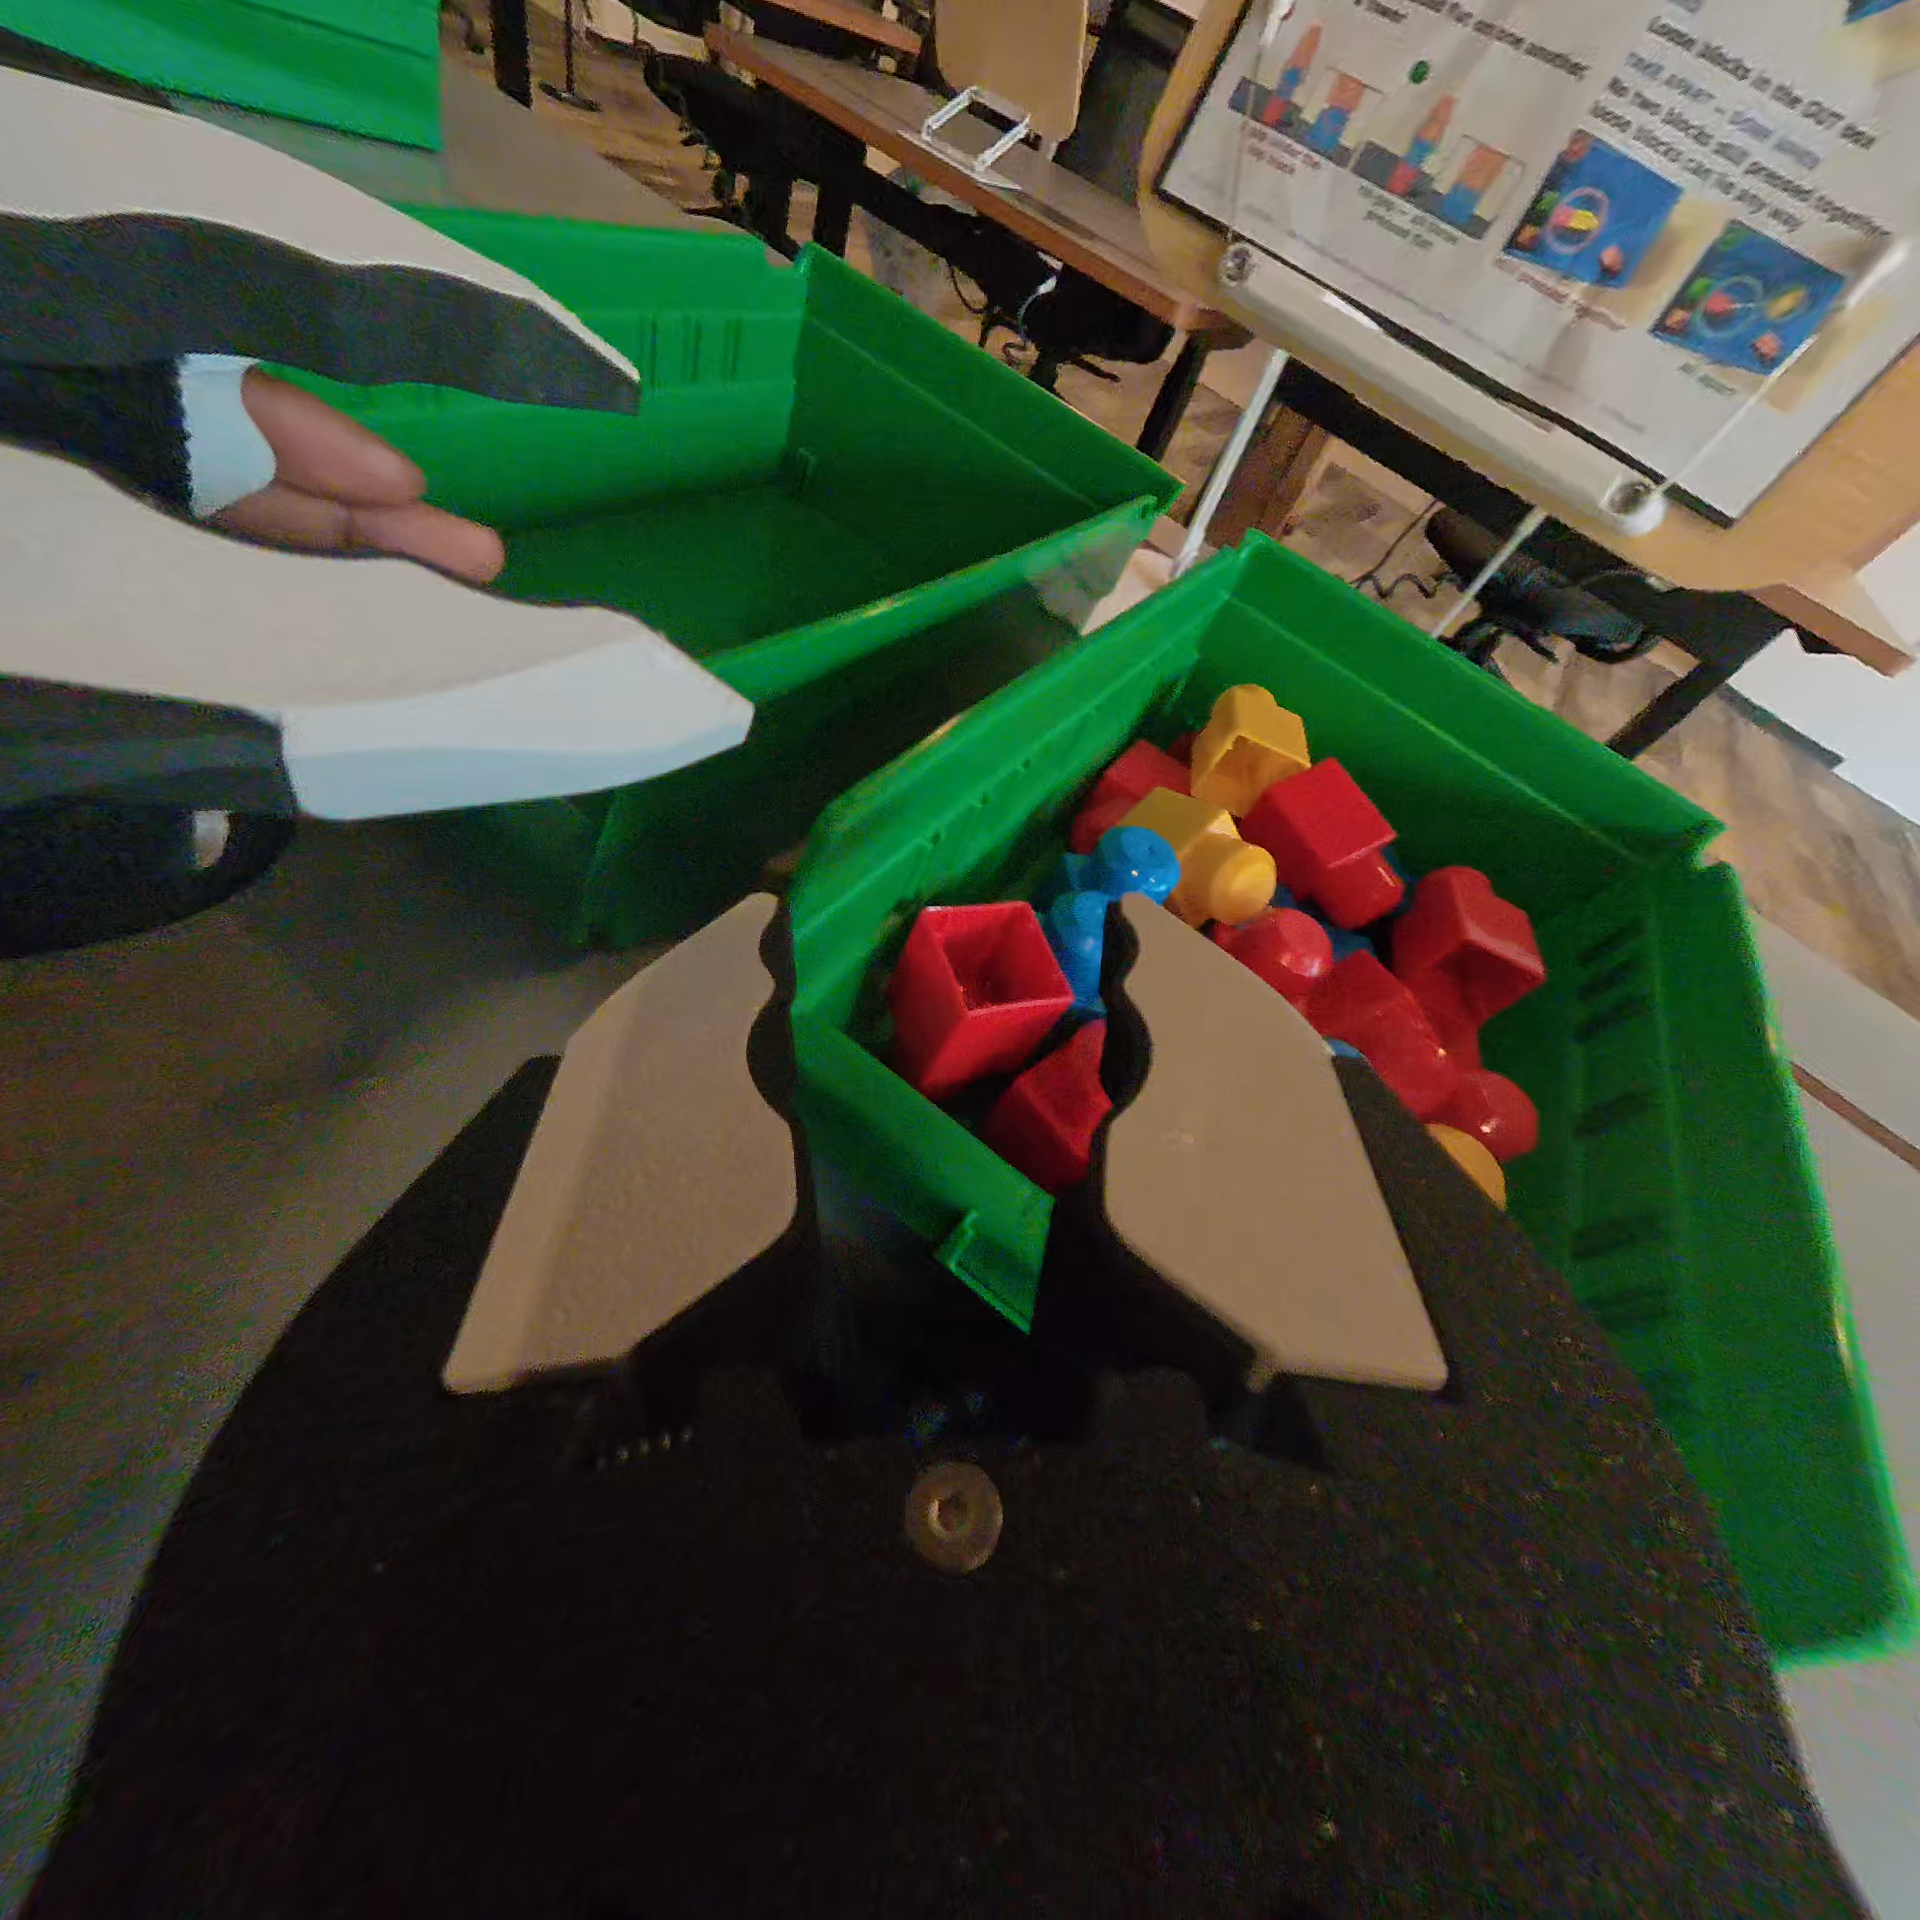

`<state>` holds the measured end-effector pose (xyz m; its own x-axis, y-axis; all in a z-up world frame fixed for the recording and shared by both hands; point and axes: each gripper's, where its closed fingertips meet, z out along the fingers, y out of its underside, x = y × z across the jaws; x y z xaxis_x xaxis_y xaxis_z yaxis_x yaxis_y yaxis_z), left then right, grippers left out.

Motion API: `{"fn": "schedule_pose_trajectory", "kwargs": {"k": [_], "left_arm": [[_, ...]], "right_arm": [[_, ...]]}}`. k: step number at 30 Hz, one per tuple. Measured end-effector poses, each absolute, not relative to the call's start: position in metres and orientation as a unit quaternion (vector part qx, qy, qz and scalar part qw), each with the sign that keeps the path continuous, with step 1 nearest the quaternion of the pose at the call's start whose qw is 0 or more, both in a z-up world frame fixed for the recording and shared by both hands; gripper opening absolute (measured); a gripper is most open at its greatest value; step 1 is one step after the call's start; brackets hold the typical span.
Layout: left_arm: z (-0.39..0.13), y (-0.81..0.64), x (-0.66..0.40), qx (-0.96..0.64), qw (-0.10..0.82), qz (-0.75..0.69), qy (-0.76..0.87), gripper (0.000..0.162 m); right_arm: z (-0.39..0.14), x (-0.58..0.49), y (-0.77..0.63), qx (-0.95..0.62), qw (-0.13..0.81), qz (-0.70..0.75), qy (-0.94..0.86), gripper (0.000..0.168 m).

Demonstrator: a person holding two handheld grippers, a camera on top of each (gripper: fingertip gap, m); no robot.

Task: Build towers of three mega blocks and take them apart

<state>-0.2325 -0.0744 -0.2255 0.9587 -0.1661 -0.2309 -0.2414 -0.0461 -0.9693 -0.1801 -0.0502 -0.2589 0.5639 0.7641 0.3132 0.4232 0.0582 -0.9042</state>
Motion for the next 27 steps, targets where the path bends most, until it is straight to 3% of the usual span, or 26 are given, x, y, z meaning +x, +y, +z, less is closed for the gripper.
{"fn": "schedule_pose_trajectory", "kwargs": {"k": [13, 21, 27], "left_arm": [[-0.27, -0.081, -0.174, -0.757, 0.64, -0.008, 0.131, 0.057], [-0.281, -0.052, -0.187, -0.757, 0.651, 0.021, 0.045, 0.054], [-0.285, -0.027, -0.191, -0.768, 0.638, 0.048, 0.028, 0.048]], "right_arm": [[-0.247, -0.073, -0.033, -0.69, 0.633, 0.11, -0.335, 0.086], [-0.255, -0.02, 0.001, -0.711, 0.639, 0.1, -0.277, 0.078], [-0.283, -0.023, 0.037, -0.758, 0.569, 0.099, -0.303, 0.071]]}}
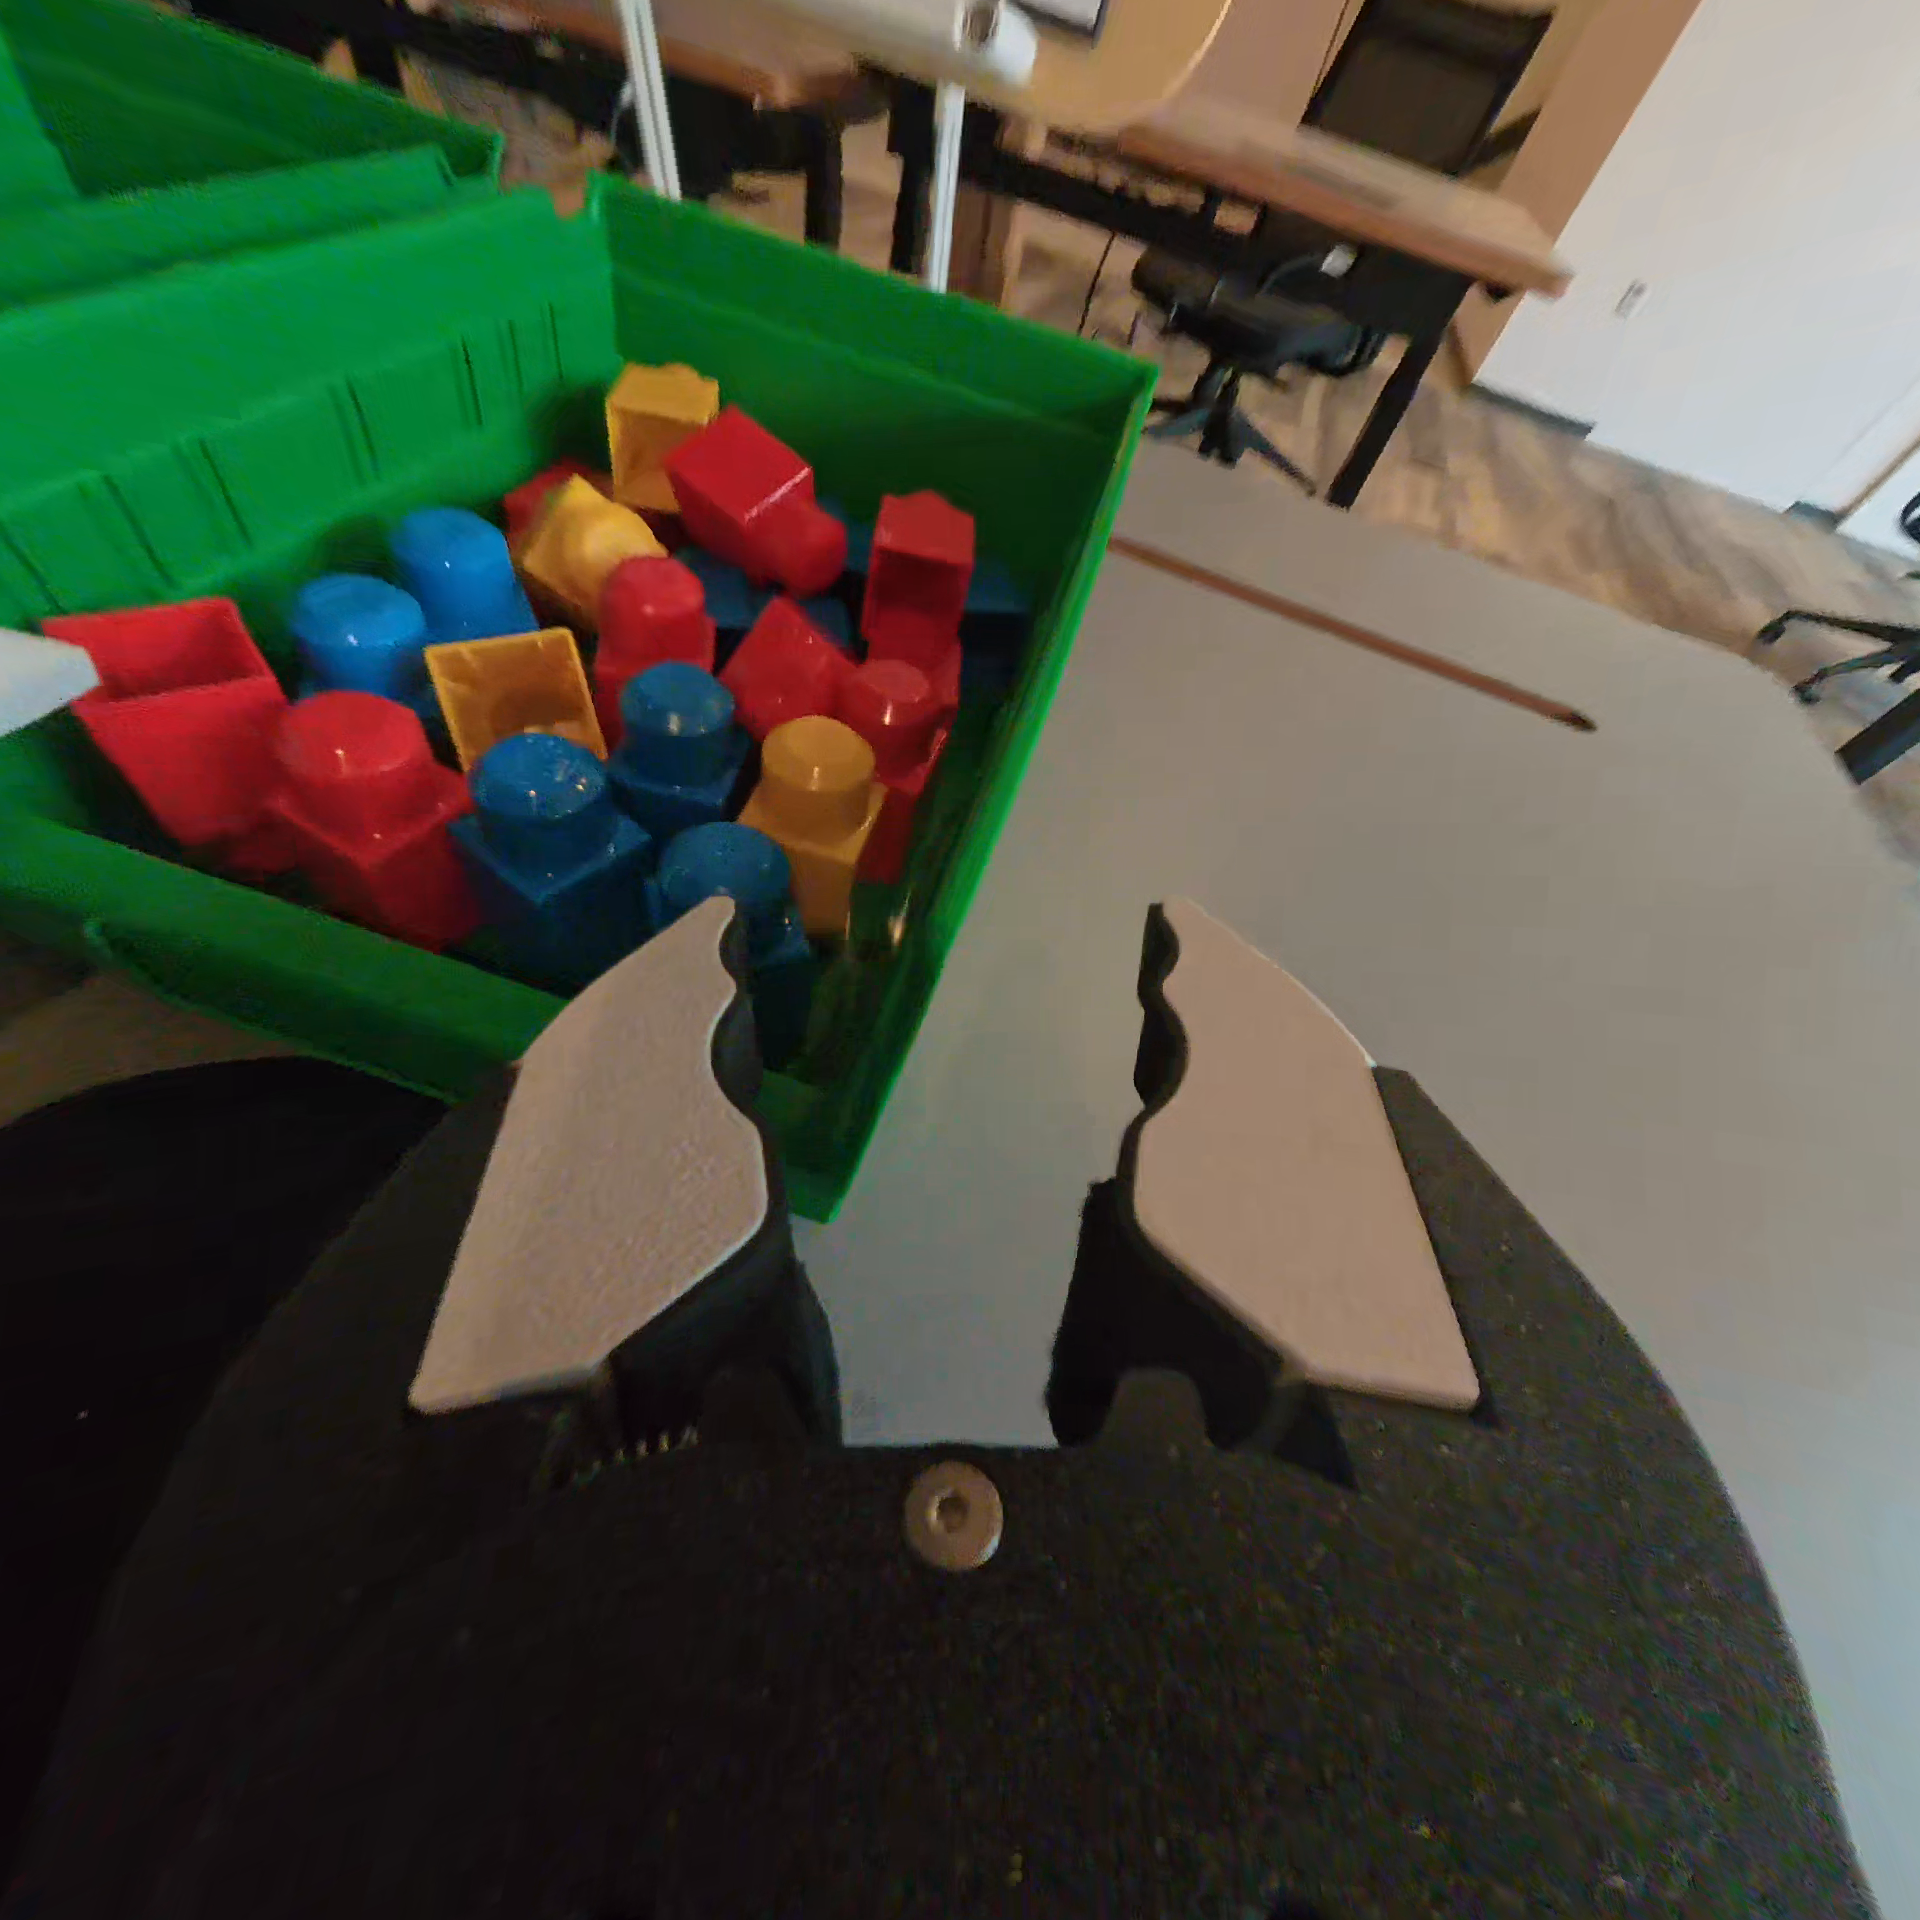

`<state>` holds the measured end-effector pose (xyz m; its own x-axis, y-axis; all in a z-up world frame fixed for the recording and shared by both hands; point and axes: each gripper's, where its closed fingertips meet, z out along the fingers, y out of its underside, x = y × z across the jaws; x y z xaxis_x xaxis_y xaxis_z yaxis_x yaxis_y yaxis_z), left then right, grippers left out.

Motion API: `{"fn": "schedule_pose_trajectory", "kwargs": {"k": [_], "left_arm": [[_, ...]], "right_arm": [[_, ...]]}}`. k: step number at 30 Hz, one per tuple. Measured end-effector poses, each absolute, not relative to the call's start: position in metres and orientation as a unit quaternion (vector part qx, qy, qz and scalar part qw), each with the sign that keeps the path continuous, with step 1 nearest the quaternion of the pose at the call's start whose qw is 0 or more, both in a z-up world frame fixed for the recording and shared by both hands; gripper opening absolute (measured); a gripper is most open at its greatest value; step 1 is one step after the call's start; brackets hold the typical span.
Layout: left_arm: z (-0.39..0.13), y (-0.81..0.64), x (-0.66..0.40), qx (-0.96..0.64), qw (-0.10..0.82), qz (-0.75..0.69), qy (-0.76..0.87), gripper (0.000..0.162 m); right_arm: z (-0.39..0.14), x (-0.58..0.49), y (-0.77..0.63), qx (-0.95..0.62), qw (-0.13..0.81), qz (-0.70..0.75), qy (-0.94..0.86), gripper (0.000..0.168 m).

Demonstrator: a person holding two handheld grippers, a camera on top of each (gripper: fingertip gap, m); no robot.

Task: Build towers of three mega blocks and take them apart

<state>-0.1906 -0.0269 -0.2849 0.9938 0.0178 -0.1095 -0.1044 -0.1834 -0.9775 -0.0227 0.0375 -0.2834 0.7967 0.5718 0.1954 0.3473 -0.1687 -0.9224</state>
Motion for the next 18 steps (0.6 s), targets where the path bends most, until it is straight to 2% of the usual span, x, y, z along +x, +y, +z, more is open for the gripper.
{"fn": "schedule_pose_trajectory", "kwargs": {"k": [3, 4, 7, 8, 18], "left_arm": [[-0.288, -0.017, -0.191, -0.777, 0.626, 0.064, 0.027, 0.041], [-0.289, -0.014, -0.192, -0.779, 0.623, 0.072, 0.026, 0.038], [-0.287, -0.011, -0.203, -0.774, 0.625, 0.102, 0.004, 0.011], [-0.287, -0.01, -0.206, -0.773, 0.626, 0.105, -0.001, 0.01], [-0.267, -0.015, -0.201, -0.739, 0.668, 0.091, -0.004, 0.005]], "right_arm": [[-0.294, -0.028, 0.046, -0.778, 0.533, 0.099, -0.317, 0.059], [-0.298, -0.03, 0.047, -0.783, 0.522, 0.098, -0.325, 0.051], [-0.306, -0.034, 0.047, -0.783, 0.51, 0.088, -0.345, 0.017], [-0.306, -0.033, 0.048, -0.779, 0.517, 0.075, -0.346, 0.011], [-0.291, -0.026, 0.038, -0.749, 0.567, 0.051, -0.339, 0.01]]}}
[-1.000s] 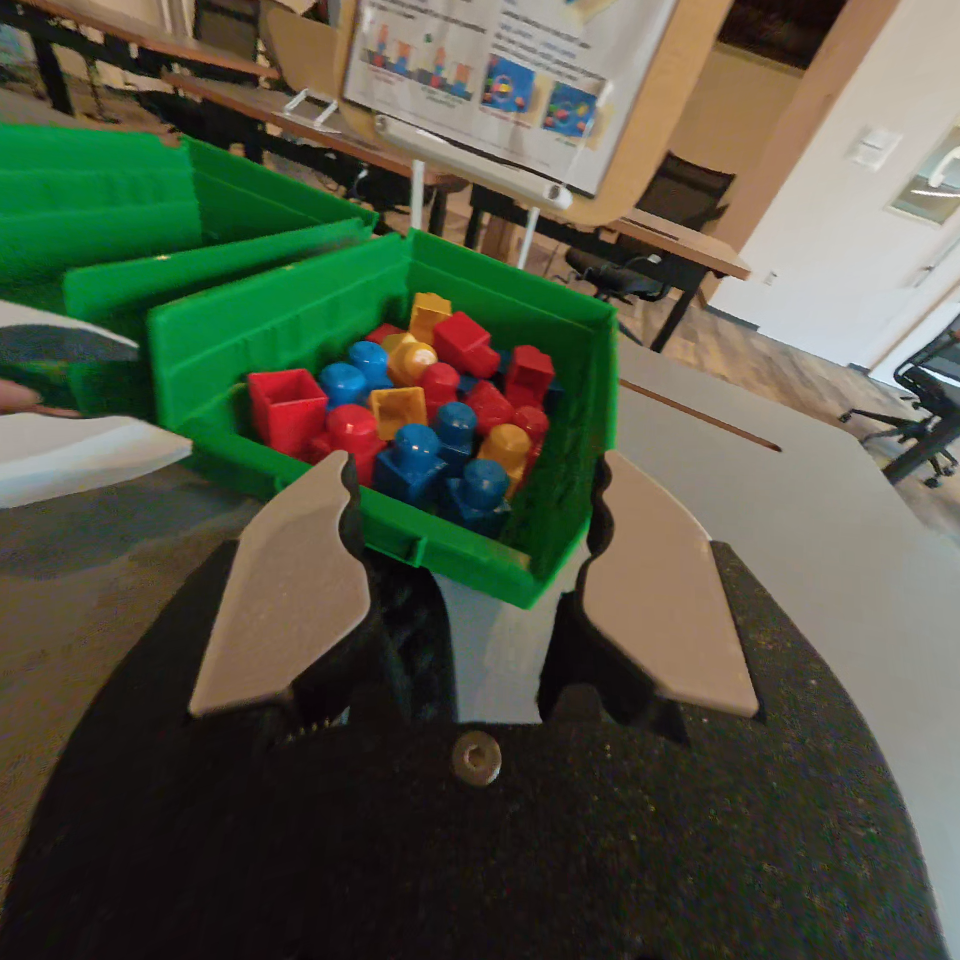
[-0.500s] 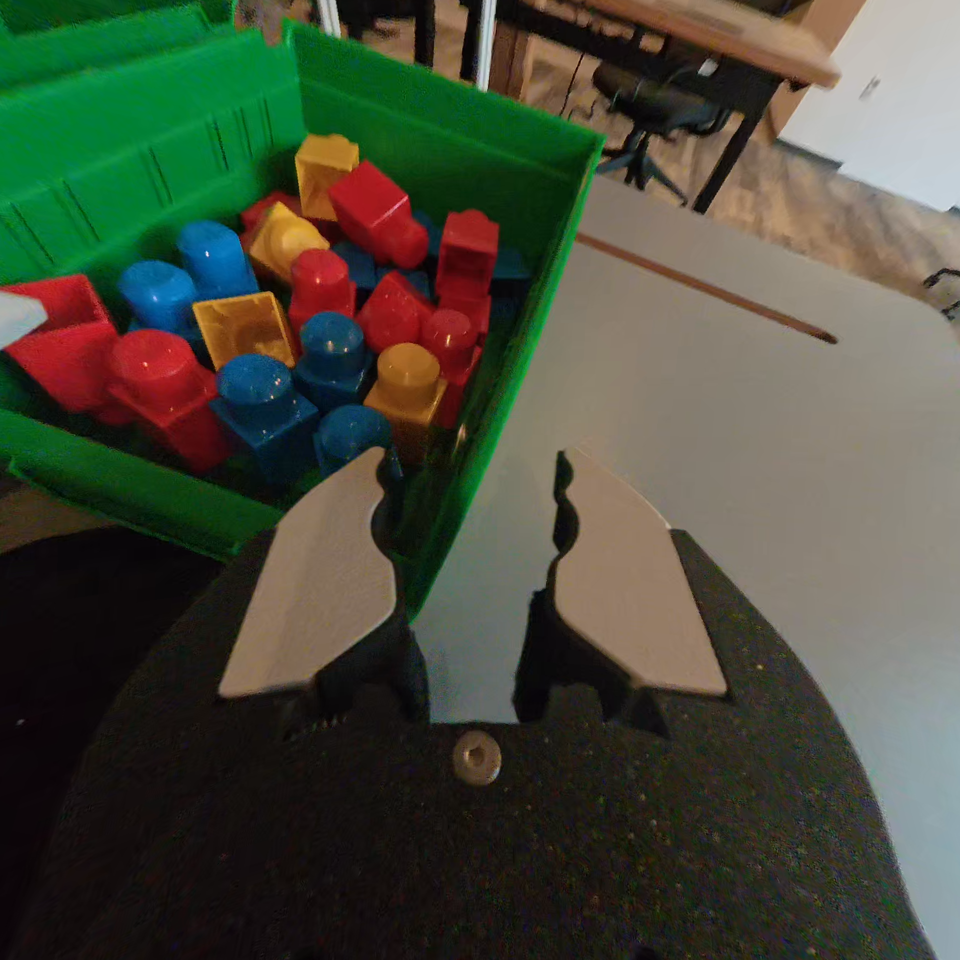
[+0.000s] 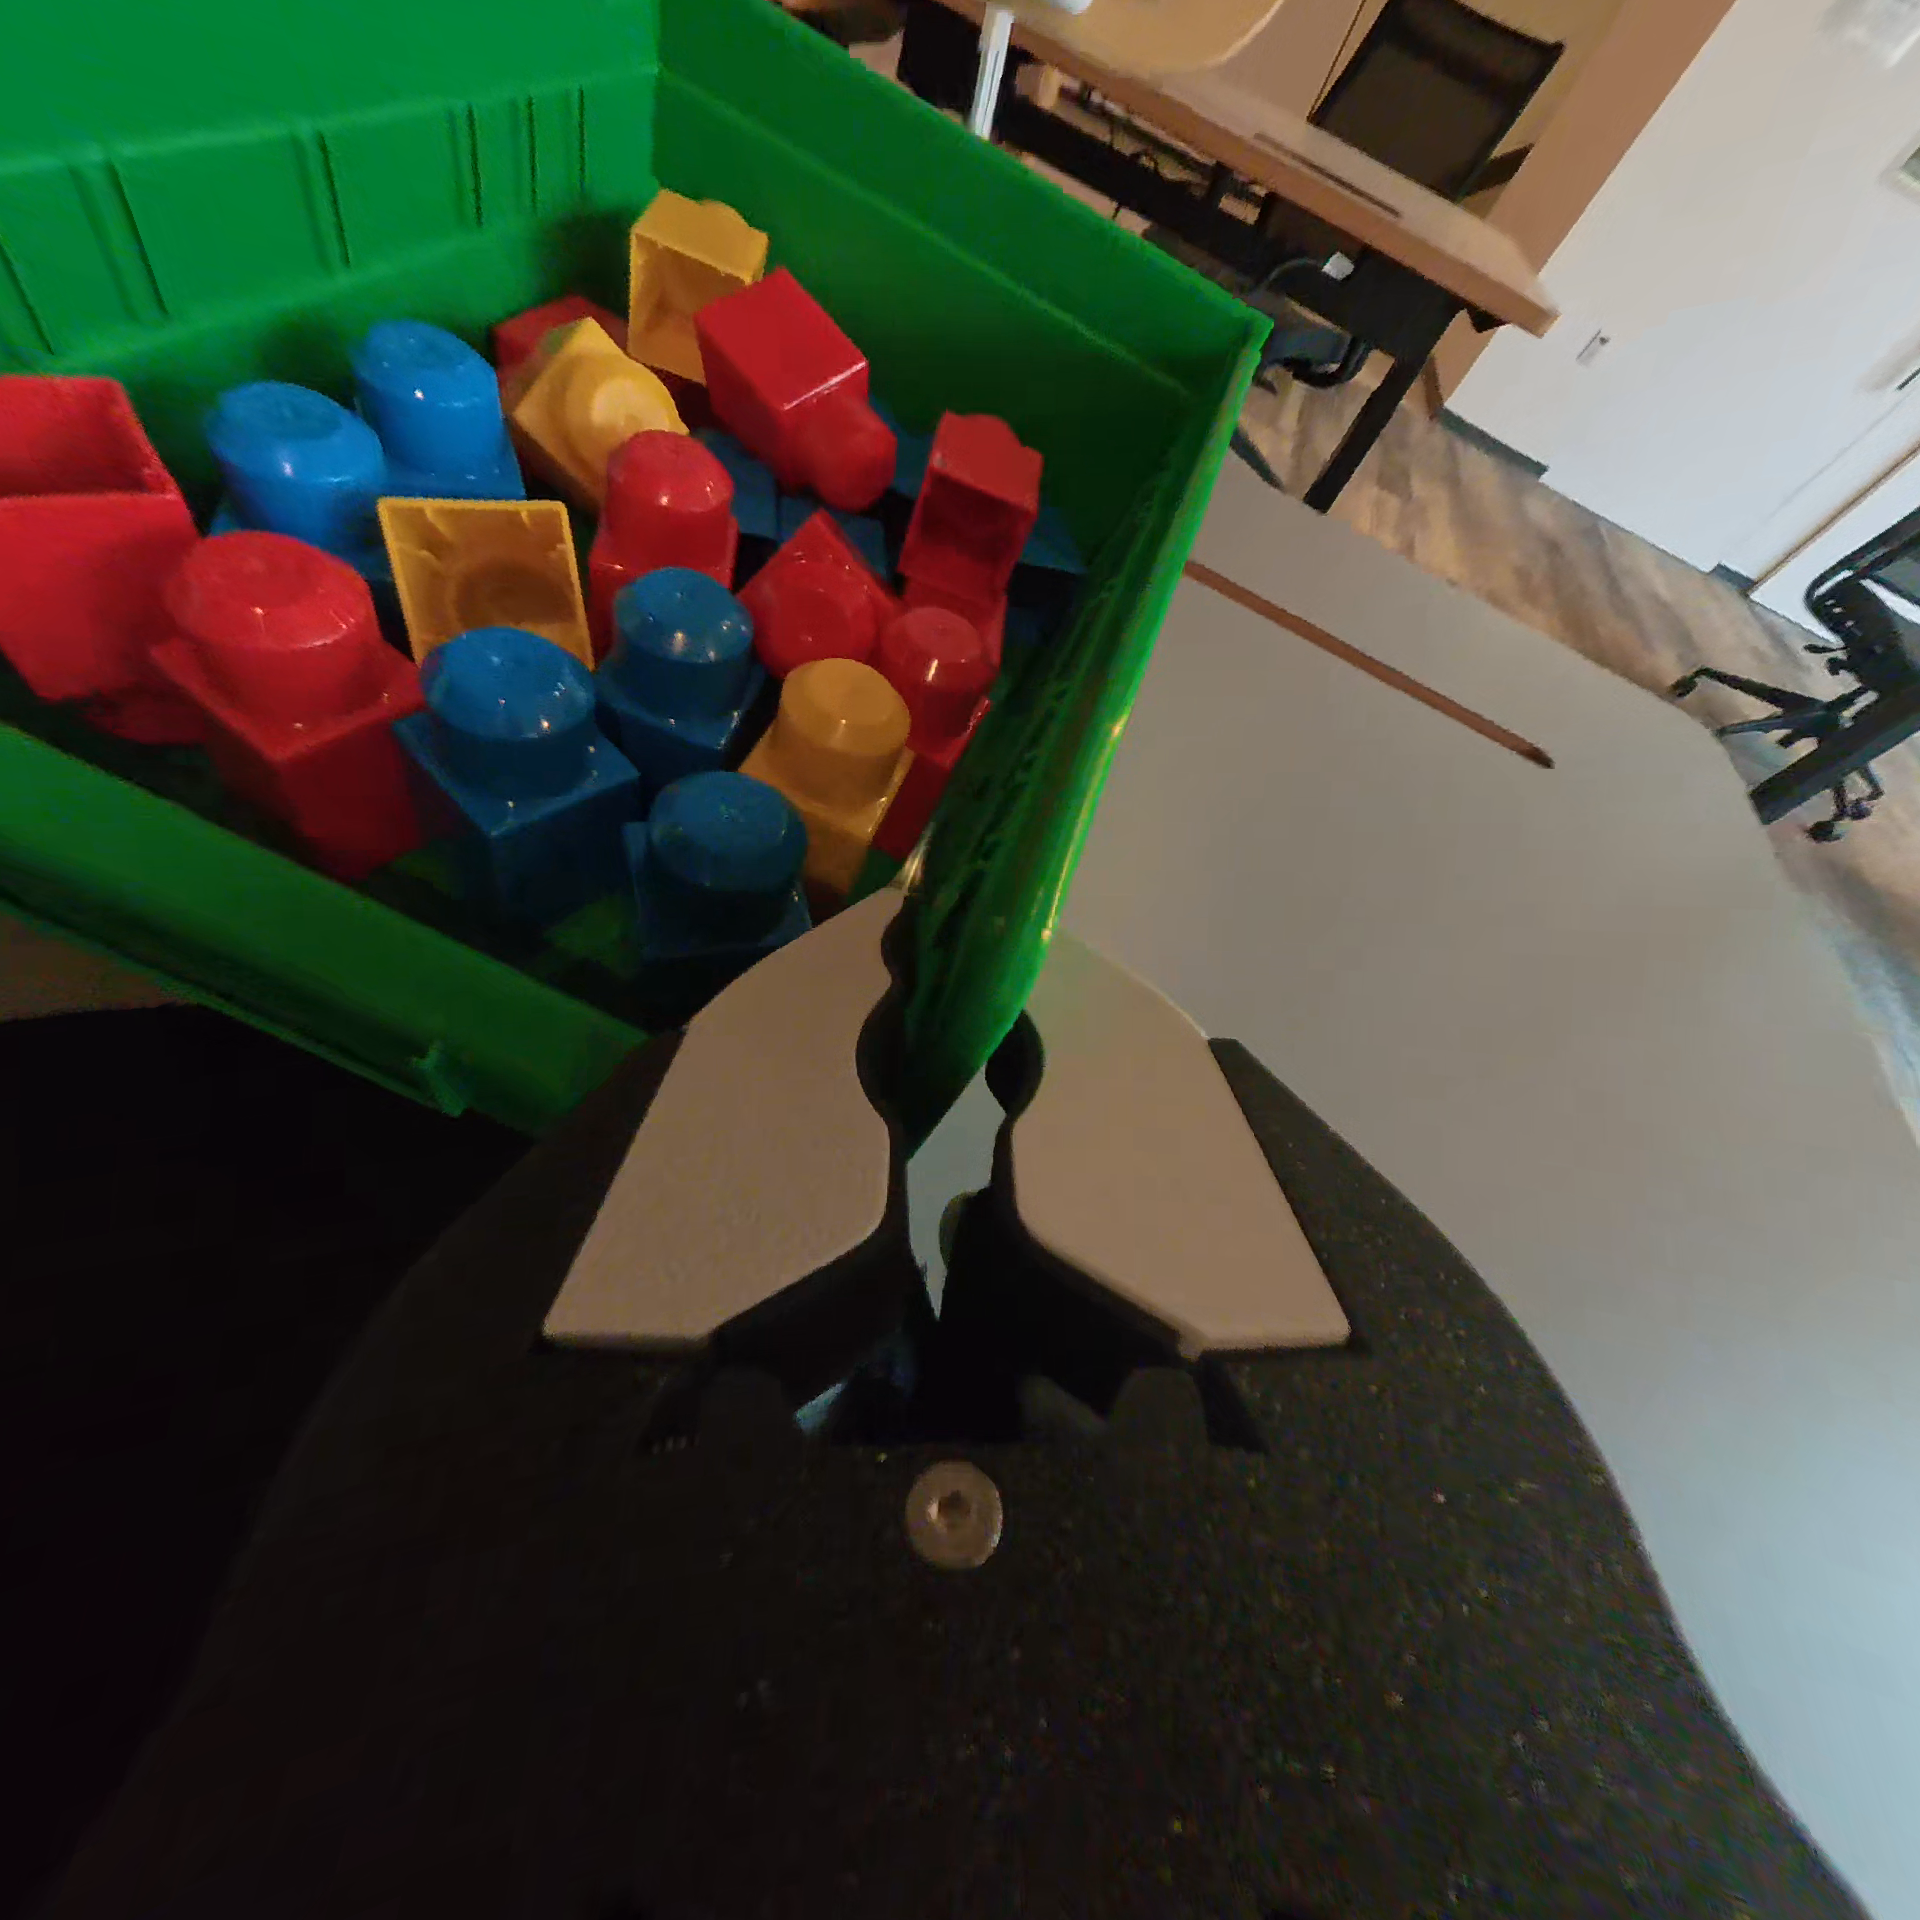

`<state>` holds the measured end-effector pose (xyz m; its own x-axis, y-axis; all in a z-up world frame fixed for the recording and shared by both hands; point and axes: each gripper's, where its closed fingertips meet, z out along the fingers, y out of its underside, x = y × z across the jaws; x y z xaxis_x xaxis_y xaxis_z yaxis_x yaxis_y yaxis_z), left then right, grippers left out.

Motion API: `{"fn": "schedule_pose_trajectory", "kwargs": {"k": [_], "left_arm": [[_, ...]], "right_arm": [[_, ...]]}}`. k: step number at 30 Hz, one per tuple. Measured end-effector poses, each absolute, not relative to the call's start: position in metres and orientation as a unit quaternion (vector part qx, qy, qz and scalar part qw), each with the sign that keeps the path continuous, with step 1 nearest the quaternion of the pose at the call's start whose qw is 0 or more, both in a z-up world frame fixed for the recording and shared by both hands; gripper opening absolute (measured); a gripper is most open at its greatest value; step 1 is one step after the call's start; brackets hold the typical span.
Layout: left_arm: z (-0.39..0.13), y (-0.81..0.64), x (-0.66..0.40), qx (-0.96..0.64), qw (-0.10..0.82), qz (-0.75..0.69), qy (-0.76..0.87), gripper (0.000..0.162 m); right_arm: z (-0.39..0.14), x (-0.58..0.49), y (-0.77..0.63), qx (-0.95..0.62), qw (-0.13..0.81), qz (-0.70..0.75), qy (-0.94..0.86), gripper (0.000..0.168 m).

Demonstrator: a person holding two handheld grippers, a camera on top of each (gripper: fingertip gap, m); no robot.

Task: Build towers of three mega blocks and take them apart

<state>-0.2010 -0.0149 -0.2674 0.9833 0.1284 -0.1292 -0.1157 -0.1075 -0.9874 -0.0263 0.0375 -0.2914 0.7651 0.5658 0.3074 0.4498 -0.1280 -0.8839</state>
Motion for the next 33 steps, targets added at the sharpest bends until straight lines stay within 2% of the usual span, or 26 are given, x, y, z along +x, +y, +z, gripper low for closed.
{"fn": "schedule_pose_trajectory", "kwargs": {"k": [10, 16, 33], "left_arm": [[-0.199, -0.038, -0.204, -0.692, 0.718, 0.07, 0.004, 0.006], [-0.167, -0.062, -0.237, -0.683, 0.726, 0.076, -0.004, 0.006], [-0.143, -0.169, -0.416, -0.676, 0.711, 0.171, -0.09, 0.008]], "right_arm": [[-0.221, -0.029, 0.01, -0.717, 0.614, 0.036, -0.328, 0.01], [-0.191, -0.066, -0.009, -0.703, 0.622, 0.049, -0.343, 0.01], [-0.182, -0.273, -0.071, -0.654, 0.605, 0.177, -0.418, 0.01]]}}
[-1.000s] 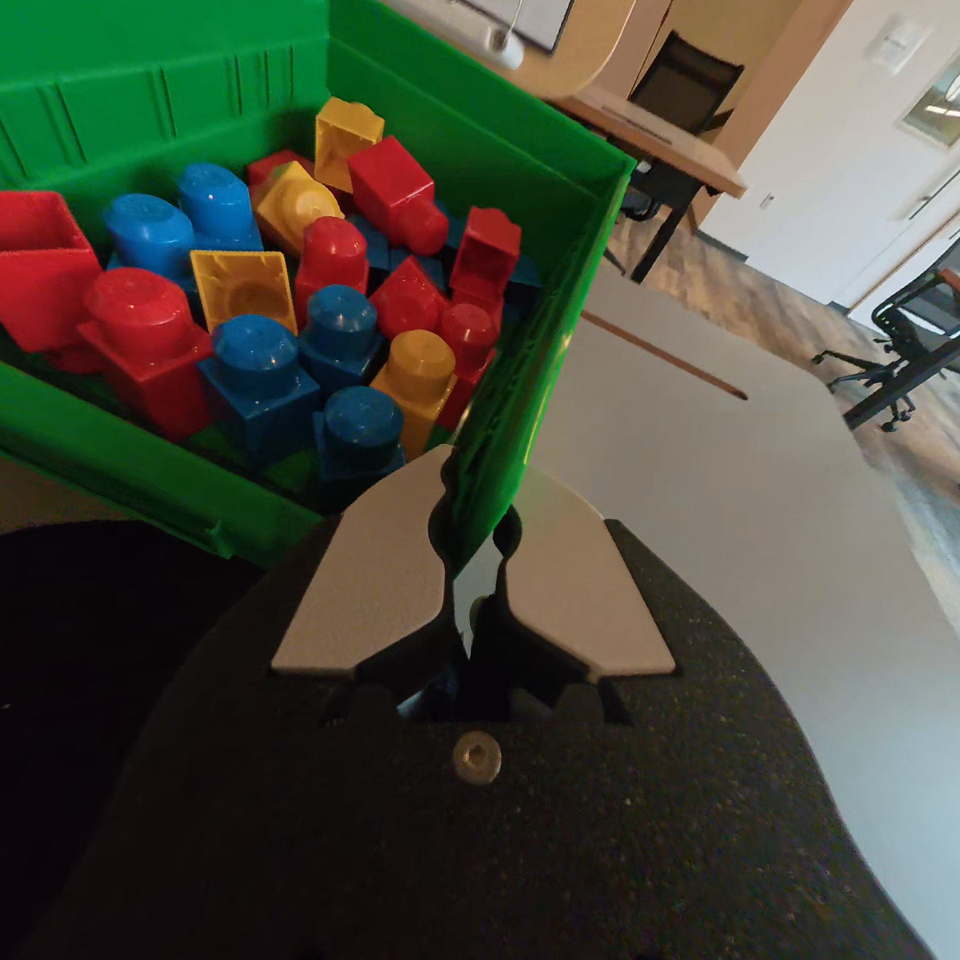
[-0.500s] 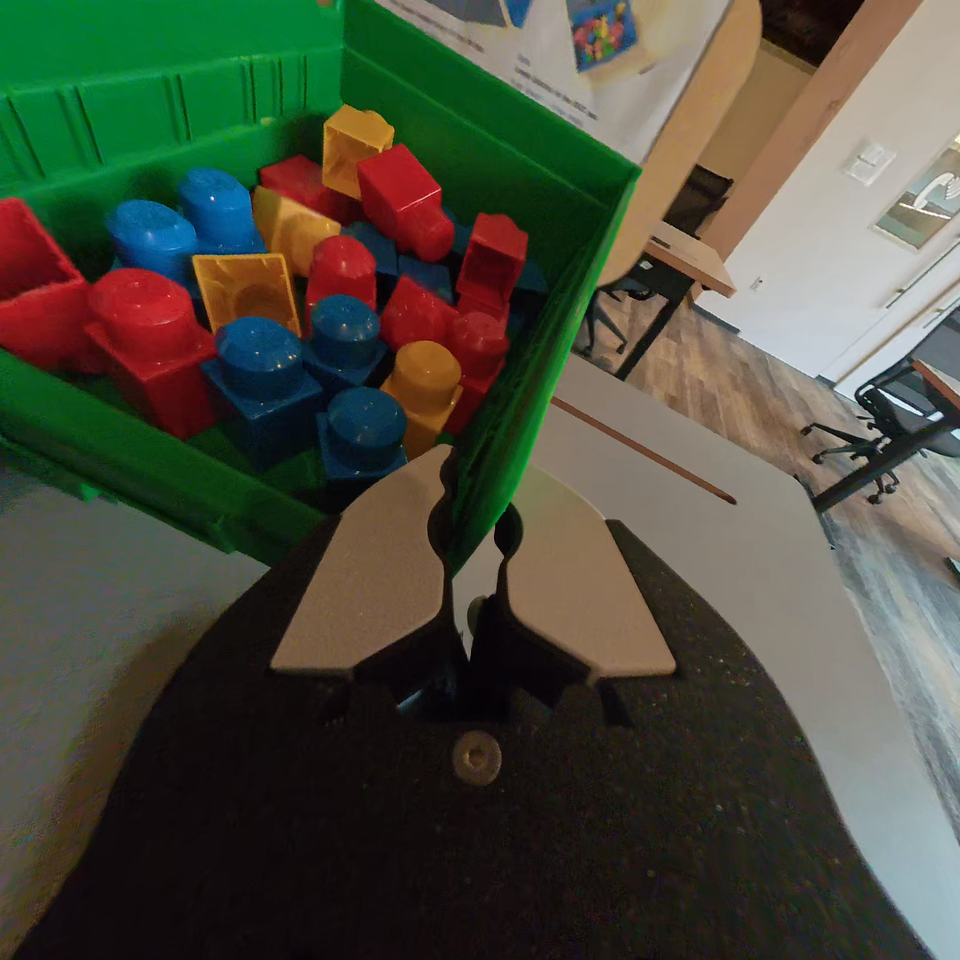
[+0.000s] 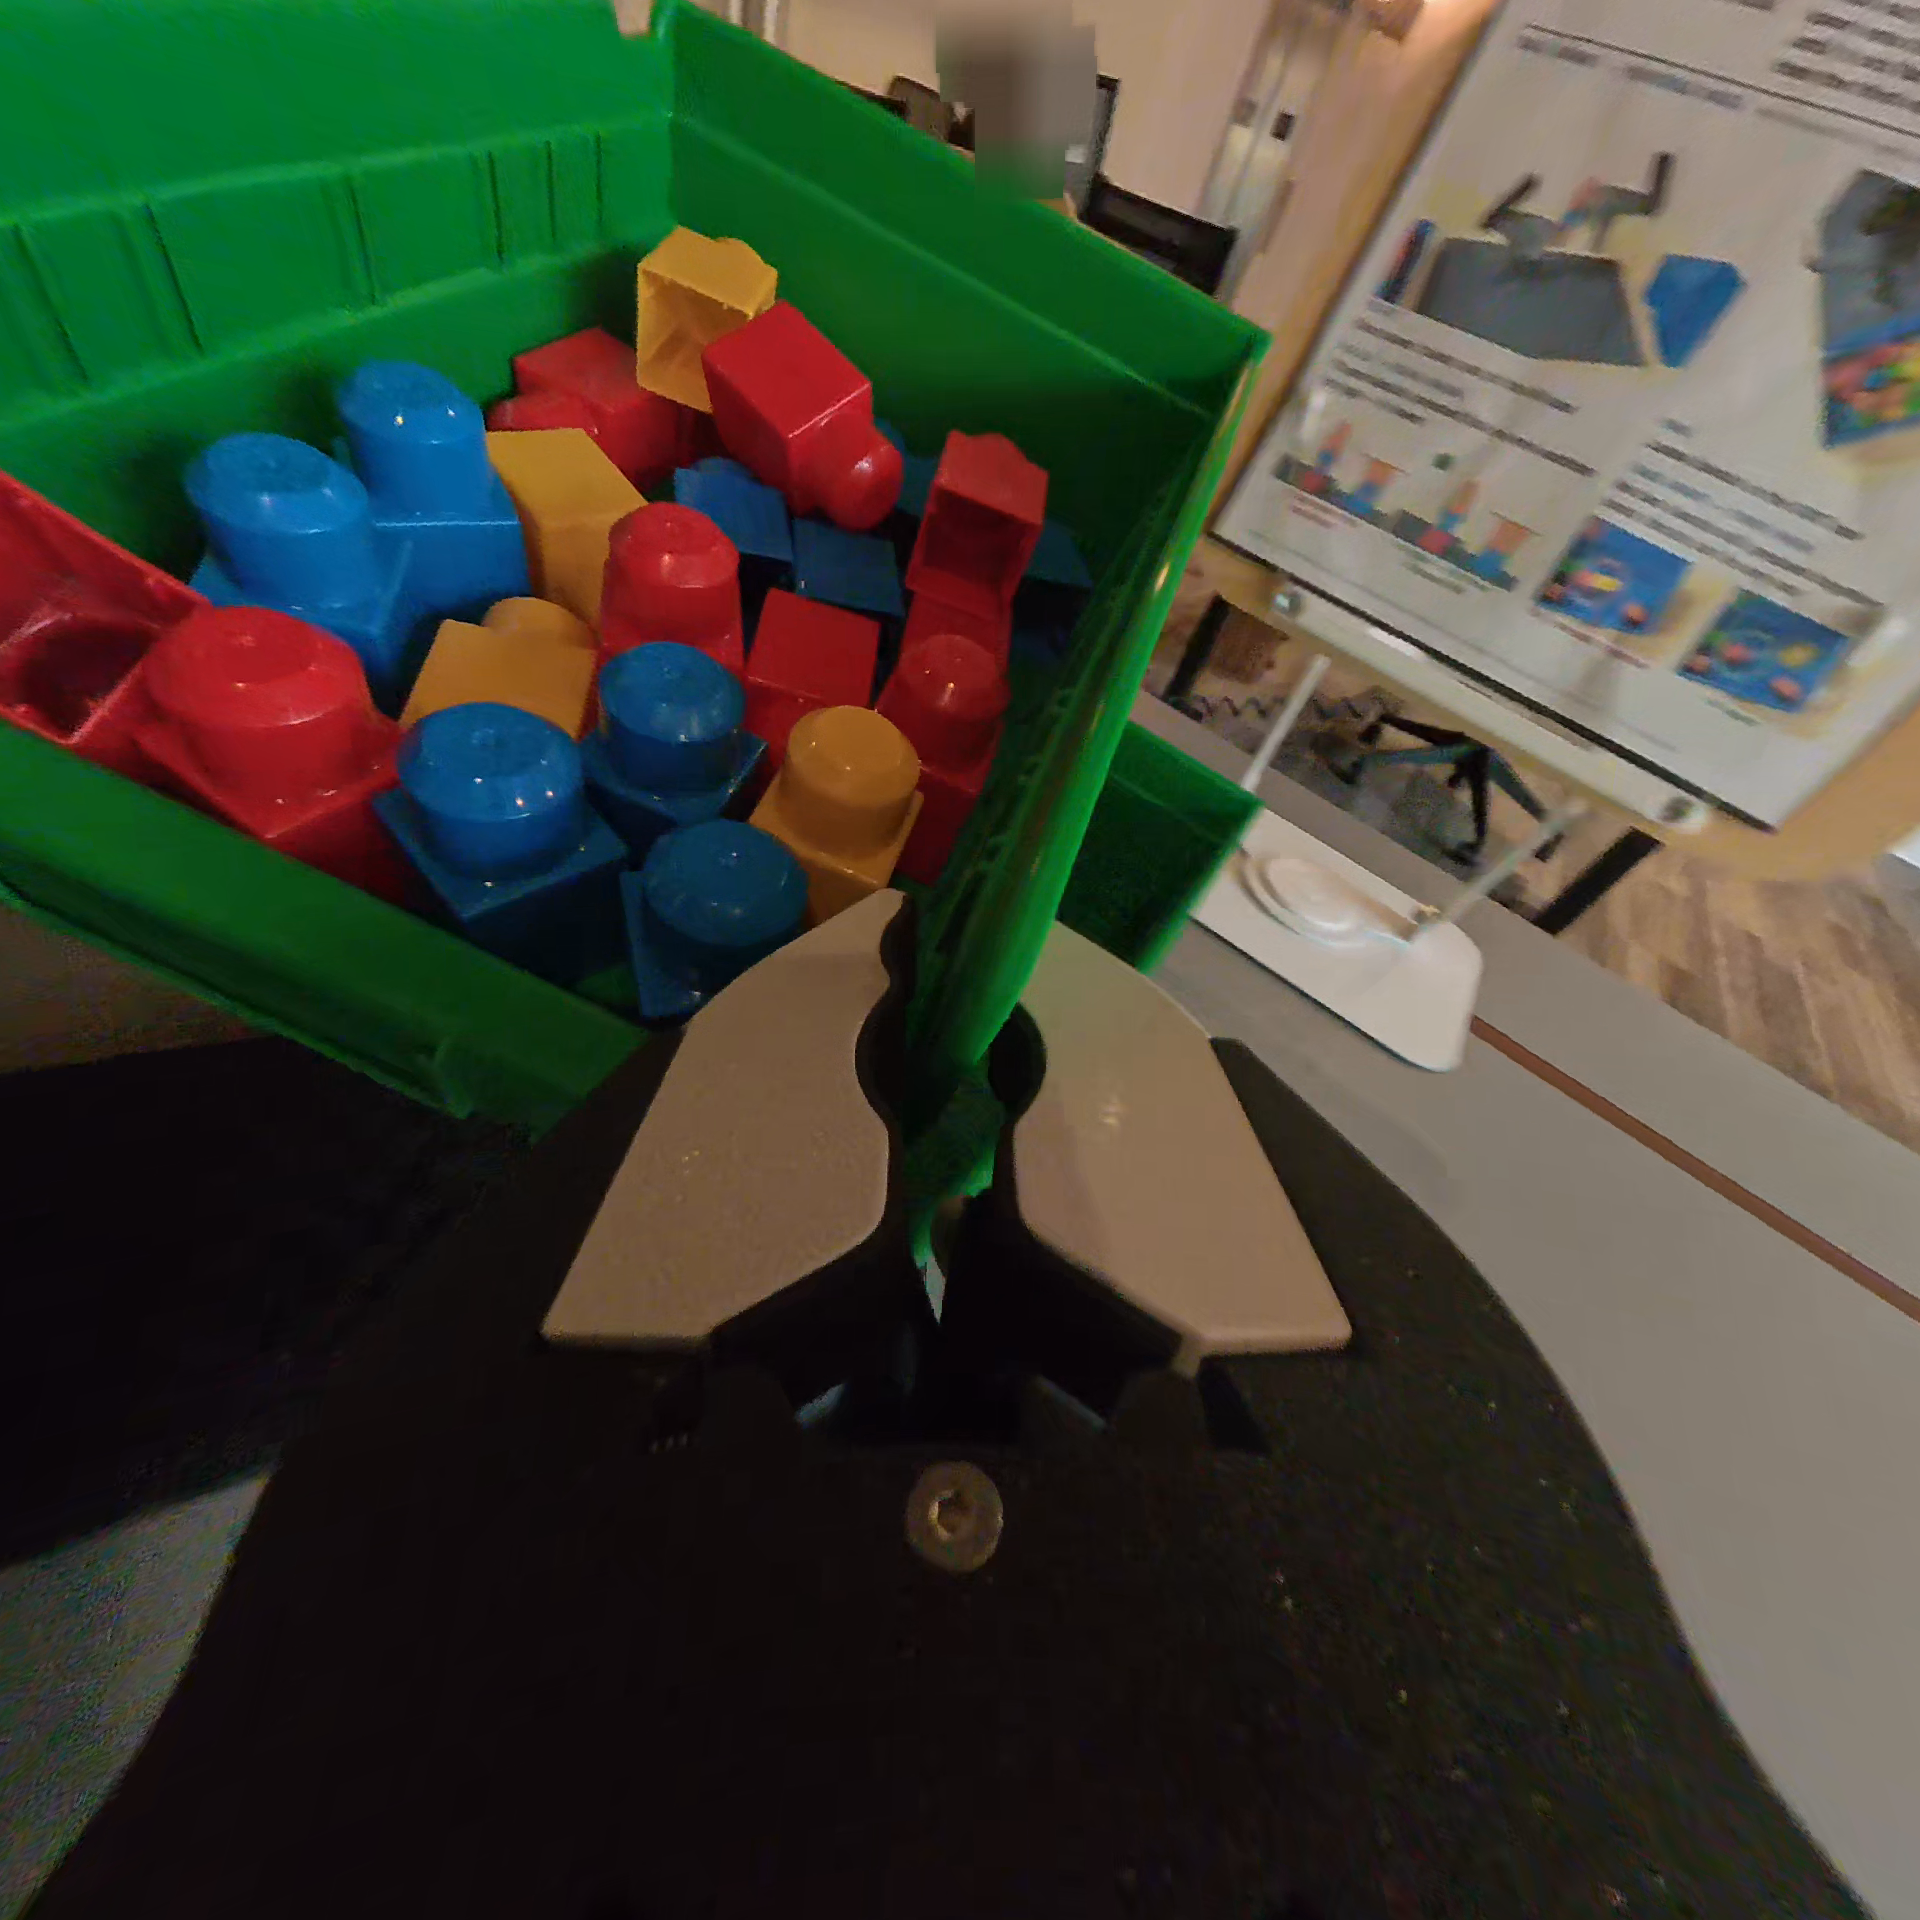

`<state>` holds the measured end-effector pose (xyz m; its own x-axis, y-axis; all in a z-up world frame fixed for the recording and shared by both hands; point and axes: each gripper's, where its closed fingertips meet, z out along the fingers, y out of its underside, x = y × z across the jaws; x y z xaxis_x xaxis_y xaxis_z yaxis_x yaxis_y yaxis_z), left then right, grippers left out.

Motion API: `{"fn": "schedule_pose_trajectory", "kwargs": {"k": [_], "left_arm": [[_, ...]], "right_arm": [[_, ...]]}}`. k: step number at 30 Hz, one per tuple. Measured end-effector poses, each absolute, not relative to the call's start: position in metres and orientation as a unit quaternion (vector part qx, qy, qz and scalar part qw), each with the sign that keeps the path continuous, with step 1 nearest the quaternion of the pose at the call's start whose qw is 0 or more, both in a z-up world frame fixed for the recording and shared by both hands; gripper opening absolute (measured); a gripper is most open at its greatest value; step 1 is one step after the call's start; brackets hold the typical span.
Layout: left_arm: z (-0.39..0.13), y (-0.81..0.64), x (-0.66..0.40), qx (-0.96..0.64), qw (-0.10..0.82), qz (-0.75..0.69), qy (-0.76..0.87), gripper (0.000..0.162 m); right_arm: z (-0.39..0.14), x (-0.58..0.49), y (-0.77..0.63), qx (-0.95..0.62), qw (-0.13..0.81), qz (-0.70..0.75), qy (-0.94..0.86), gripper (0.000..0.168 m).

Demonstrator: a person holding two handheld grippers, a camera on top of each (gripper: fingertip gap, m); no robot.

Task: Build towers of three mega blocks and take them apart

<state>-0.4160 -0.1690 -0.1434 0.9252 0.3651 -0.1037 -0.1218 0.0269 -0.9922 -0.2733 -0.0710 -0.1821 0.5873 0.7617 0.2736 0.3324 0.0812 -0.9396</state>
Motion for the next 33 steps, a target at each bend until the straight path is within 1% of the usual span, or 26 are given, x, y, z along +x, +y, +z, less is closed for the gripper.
{"fn": "schedule_pose_trajectory", "kwargs": {"k": [9, 13, 16, 22, 26, 30, 33], "left_arm": [[-0.14, -0.251, -0.507, -0.646, 0.7, 0.257, -0.162, 0.008], [-0.155, -0.282, -0.541, -0.643, 0.685, 0.278, -0.2, 0.008], [-0.172, -0.3, -0.562, -0.65, 0.668, 0.287, -0.22, 0.008], [-0.217, -0.312, -0.584, -0.684, 0.642, 0.253, -0.237, 0.009], [-0.242, -0.307, -0.591, -0.697, 0.629, 0.24, -0.246, 0.008], [-0.262, -0.3, -0.6, -0.701, 0.628, 0.22, -0.256, 0.007], [-0.266, -0.294, -0.611, -0.694, 0.638, 0.21, -0.258, 0.005]], "right_arm": [[-0.181, -0.39, -0.122, -0.609, 0.605, 0.261, -0.442, 0.009], [-0.194, -0.434, -0.145, -0.598, 0.59, 0.279, -0.466, 0.008], [-0.213, -0.458, -0.159, -0.598, 0.573, 0.285, -0.482, 0.008], [-0.259, -0.479, -0.173, -0.616, 0.536, 0.274, -0.508, 0.009], [-0.28, -0.48, -0.171, -0.629, 0.526, 0.251, -0.515, 0.01], [-0.288, -0.479, -0.167, -0.631, 0.532, 0.221, -0.52, 0.011], [-0.287, -0.482, -0.169, -0.615, 0.548, 0.199, -0.531, 0.016]]}}
